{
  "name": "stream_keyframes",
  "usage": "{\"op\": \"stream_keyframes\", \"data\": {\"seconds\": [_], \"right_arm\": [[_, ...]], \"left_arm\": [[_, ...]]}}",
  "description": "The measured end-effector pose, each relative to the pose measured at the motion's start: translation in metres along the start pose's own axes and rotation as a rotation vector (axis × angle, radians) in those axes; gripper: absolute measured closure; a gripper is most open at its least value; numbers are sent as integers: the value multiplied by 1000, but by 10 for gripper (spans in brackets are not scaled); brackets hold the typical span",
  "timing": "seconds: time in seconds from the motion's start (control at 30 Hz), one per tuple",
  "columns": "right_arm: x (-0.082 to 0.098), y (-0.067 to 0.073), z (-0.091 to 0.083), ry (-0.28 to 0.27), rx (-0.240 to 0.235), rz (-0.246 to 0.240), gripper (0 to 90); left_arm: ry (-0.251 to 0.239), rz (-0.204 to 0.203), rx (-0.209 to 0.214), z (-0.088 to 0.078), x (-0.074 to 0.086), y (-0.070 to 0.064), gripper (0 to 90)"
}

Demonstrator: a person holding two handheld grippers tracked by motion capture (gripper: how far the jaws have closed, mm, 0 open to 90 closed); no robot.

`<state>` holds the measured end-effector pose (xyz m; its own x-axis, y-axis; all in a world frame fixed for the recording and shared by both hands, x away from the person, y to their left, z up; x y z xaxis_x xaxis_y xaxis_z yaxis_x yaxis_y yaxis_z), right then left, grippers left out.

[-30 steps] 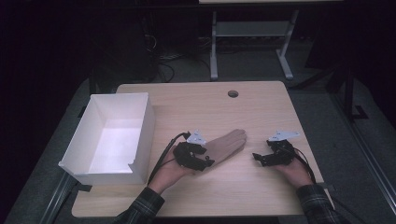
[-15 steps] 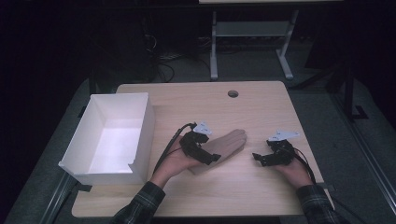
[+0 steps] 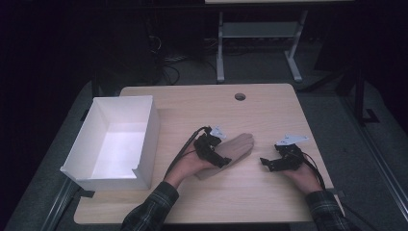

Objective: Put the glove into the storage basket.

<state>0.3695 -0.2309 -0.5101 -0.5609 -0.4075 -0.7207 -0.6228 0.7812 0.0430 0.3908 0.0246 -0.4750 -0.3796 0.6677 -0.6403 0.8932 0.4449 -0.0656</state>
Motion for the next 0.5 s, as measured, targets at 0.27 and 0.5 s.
{"op": "stream_keyframes", "data": {"seconds": [0.27,0.5], "right_arm": [[0,0,0,0,0,-1,133],[0,0,0,0,0,0,133]], "left_arm": [[52,12,-5,16,9,2,129],[43,3,18,16,12,2,175]]}}
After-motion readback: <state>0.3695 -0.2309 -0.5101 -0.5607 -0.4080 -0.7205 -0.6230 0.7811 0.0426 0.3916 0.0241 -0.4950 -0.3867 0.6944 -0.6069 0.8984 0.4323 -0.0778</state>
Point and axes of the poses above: each handheld gripper's, and its own axes: z roughly forward along the jaws, x roughly out of its underside, y roughly to its left, the point moved 4 cm from there along z, roughly forward along the jaws
